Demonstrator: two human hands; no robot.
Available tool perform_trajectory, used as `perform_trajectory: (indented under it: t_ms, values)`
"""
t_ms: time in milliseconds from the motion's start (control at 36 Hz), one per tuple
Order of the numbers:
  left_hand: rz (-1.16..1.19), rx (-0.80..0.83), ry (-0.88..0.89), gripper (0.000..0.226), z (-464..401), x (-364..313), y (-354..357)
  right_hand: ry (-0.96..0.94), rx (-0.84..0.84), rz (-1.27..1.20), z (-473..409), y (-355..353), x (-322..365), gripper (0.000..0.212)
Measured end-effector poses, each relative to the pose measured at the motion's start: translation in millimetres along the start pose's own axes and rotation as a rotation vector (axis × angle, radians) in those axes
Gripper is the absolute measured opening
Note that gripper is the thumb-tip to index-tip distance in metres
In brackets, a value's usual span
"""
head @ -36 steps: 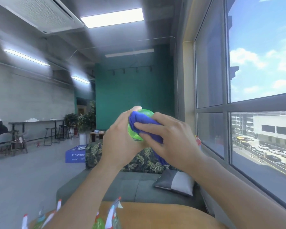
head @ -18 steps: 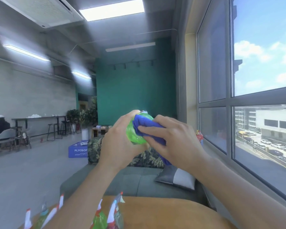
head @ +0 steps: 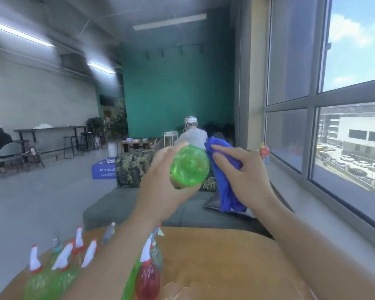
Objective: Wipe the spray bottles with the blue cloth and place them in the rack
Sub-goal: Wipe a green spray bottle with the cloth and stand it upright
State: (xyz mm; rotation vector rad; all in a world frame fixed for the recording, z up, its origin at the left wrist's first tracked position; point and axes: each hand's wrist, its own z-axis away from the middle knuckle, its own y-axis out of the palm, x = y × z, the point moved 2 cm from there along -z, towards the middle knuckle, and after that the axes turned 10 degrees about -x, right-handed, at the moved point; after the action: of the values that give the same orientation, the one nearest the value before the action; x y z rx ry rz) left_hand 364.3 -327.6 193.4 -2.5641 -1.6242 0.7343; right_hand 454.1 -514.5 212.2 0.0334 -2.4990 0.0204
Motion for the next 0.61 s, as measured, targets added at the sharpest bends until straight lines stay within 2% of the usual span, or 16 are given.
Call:
perform_trajectory:
  t_ms: [167, 278, 417, 611]
  values:
    - [0.117, 0.106, -0.133, 0.093, 49.2, 40.3, 35.5, 0.362, 0.074, -0.095, 46.7, 14.4, -66.3, 0.015]
    - [0.193, 0.207, -0.210, 0.097, 93.7, 60.9, 53.9, 0.467, 0.092, -0.077, 78.1, 19.8, -98.7, 0.016]
    - [0.278, 0.173, -0.385, 0.048, 149.0, 75.2, 69.3, 0.593, 0.148, -0.015, 123.4, 23.4, -129.2, 0.016]
    - [0.240, 0.138, -0.515, 0.025, 227.4, 99.0, 75.5, 0.735, 0.240, 0.022, 205.0, 30.9, -165.3, 0.020]
